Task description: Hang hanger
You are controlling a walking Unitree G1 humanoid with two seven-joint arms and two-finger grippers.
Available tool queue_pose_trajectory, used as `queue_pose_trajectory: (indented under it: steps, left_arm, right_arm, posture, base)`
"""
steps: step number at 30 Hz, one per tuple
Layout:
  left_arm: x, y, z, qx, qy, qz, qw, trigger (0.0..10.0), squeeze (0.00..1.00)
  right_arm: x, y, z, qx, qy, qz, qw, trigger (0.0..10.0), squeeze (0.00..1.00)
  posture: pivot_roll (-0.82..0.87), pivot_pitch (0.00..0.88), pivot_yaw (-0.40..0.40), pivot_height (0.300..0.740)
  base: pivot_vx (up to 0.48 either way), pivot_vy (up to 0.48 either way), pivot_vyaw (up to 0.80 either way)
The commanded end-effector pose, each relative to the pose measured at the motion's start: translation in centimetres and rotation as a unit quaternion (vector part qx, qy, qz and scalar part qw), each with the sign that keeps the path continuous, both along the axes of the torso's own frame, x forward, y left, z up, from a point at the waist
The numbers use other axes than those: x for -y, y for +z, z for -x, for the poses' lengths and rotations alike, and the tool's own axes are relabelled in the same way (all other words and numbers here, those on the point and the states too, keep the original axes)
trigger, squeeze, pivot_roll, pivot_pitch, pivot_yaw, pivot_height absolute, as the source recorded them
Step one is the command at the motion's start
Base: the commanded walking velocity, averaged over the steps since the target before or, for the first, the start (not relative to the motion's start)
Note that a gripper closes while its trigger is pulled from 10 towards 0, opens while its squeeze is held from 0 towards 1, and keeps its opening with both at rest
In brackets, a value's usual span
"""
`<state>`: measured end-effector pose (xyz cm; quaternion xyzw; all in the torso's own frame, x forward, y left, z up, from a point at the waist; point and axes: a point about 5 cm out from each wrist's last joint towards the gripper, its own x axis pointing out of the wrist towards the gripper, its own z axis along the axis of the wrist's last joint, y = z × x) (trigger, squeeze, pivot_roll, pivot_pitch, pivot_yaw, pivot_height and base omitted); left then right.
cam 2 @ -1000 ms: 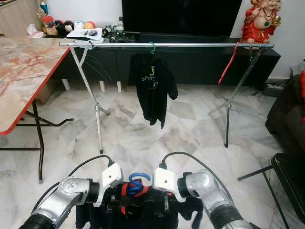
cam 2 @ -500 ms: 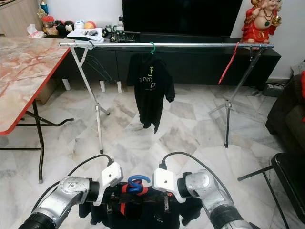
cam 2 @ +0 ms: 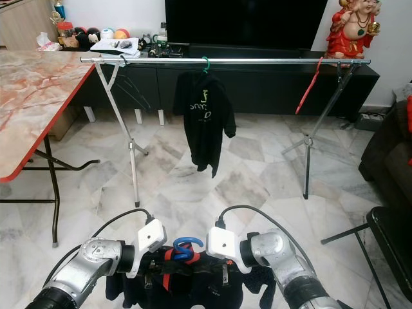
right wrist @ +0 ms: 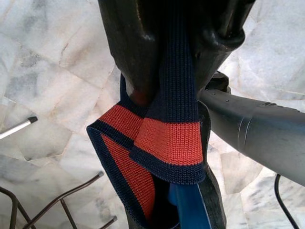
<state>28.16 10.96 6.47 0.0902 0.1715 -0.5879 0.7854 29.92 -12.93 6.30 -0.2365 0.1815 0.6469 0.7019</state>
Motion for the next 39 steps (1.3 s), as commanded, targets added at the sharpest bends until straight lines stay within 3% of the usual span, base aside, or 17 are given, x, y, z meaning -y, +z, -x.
queue_pose_trajectory:
  steps: [1,2,3,14,23,30,36,39]
  left_arm:
    - [0.3,0.1,0.1,0.001,-0.013,0.005,1.000,0.0,0.00]
    - [0.4,0.1,0.1,0.001,-0.013,0.005,1.000,0.0,0.00]
    - [0.4,0.1,0.1,0.000,-0.013,0.005,1.000,0.0,0.00]
    - [-0.1,-0.2,0.0,0.001,-0.001,-0.003,1.000,0.0,0.00]
    - [-0.3,-0.5,0.0,0.001,0.006,-0.009,1.000,0.0,0.00]
    - [-1.4,-1.8,0.2,0.003,0.035,-0.046,0.998,0.0,0.00]
    - [-1.5,-2.1,0.4,-0.001,0.037,-0.044,0.998,0.0,0.00]
    - [-1.8,-2.3,0.3,0.003,0.051,-0.048,0.998,0.0,0.00]
  right_arm:
    - [0.2,0.9,-0.8,0.019,-0.013,-0.005,1.000,10.0,0.22]
    - [0.2,0.9,-0.8,0.016,-0.012,-0.006,1.000,10.0,0.22]
    - [0.2,0.9,-0.8,0.013,-0.011,-0.007,1.000,10.0,1.00]
    - [0.8,0.6,0.1,-0.023,0.024,0.005,0.999,10.0,1.00]
    - [1.7,-0.3,0.9,-0.042,0.052,0.051,0.996,10.0,1.00]
    - [2.3,0.3,0.2,-0.020,0.012,0.044,0.999,10.0,1.00]
    - [2.3,0.0,0.1,-0.003,-0.004,0.046,0.999,10.0,1.00]
    - [2.5,0.0,-0.7,0.027,-0.048,0.053,0.997,10.0,1.00]
  posture:
    - [0.10,0.060,-0.048,0.740]
    - [0.10,0.060,-0.048,0.740]
    - [0.10,0.060,-0.048,0.740]
    - [0.10,0.061,-0.049,0.740]
    - [0.10,0.061,-0.049,0.740]
    - [0.10,0.064,-0.046,0.740]
    - [0.10,0.064,-0.047,0.740]
    - [0.10,0.064,-0.046,0.740]
  base:
    - [0.000,0.000,0.00]
    - [0.000,0.000,0.00]
    - [0.000,0.000,0.00]
    - [0.000,0.000,0.00]
    - [0.000,0.000,0.00]
    - [0.000,0.000,0.00]
    - [0.000,0.000,0.00]
    - [0.000,0.000,0.00]
